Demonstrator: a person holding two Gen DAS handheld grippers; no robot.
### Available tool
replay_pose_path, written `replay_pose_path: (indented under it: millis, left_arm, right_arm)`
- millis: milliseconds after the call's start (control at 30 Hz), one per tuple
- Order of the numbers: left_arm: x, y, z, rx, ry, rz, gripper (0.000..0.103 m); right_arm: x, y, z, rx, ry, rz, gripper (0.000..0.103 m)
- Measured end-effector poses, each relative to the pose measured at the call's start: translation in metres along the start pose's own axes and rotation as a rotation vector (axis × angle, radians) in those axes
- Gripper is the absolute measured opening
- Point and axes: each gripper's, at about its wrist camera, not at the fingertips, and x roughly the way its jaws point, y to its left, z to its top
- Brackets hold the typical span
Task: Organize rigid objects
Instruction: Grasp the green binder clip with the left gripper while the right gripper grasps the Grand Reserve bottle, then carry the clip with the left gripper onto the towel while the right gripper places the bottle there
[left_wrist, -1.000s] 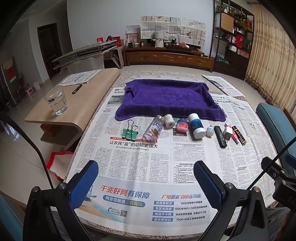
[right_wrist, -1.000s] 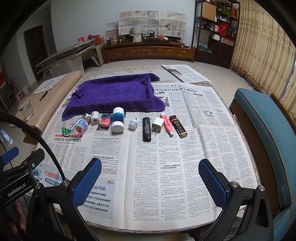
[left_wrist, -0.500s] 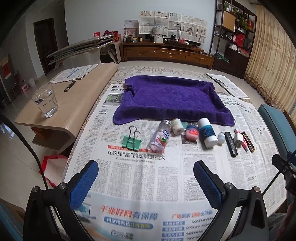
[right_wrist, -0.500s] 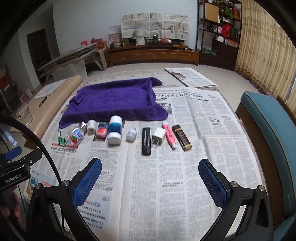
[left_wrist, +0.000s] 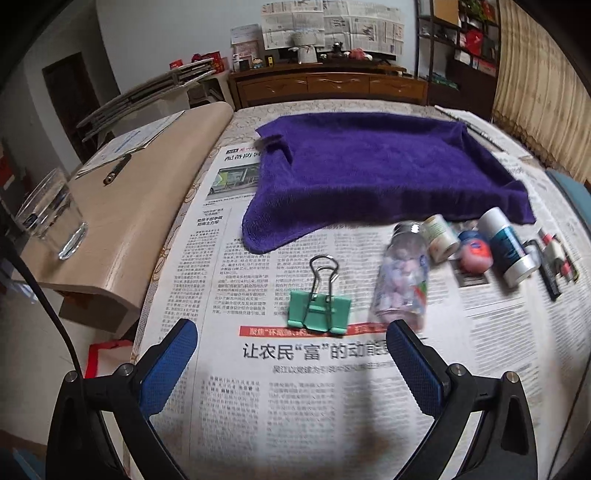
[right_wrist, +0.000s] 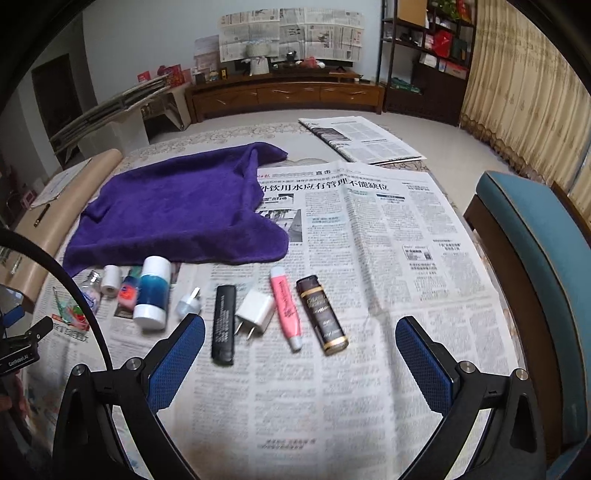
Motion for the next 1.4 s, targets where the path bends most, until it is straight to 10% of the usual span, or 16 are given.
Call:
replay_pose_path:
  millis: [167, 333, 767, 1067, 1233, 1400]
  left_arm:
    - [0.026, 0.004, -0.002, 0.006, 0.017, -0.066, 0.071]
    - [0.033, 0.001, -0.004, 0.047, -0.025, -0.139, 0.070]
    - [0.030, -0.002, -0.004, 0.097, -0.046, -0.225, 0.039]
    - [0.031, -0.004, -0.003, 0.074, -0.033, -0.206, 0.039]
    - [0.032, -0.004, -0.002, 0.074, -0.028, -0.205, 0.039]
    - [0.033, -0.003, 0.000, 0.070, -0.027, -0.206, 0.039]
  right_arm:
    - [0.024, -0.015, 0.004, 0.033, 0.005, 0.060, 0.100]
    - [0.038, -0.024, 0.004, 0.061, 0.020, 0.151, 0.085]
    - [0.050, -0.038, -0.005, 0.126, 0.040, 0.278, 0.085]
    - [0.061, -0.036, -0.009, -0.001, 0.047, 0.163, 0.083]
    - [0.079, -0.043, -0.007, -0.072, 0.110, 0.106, 0.047]
    - [0.089, -0.046, -0.005, -0.108, 0.133, 0.139, 0.045]
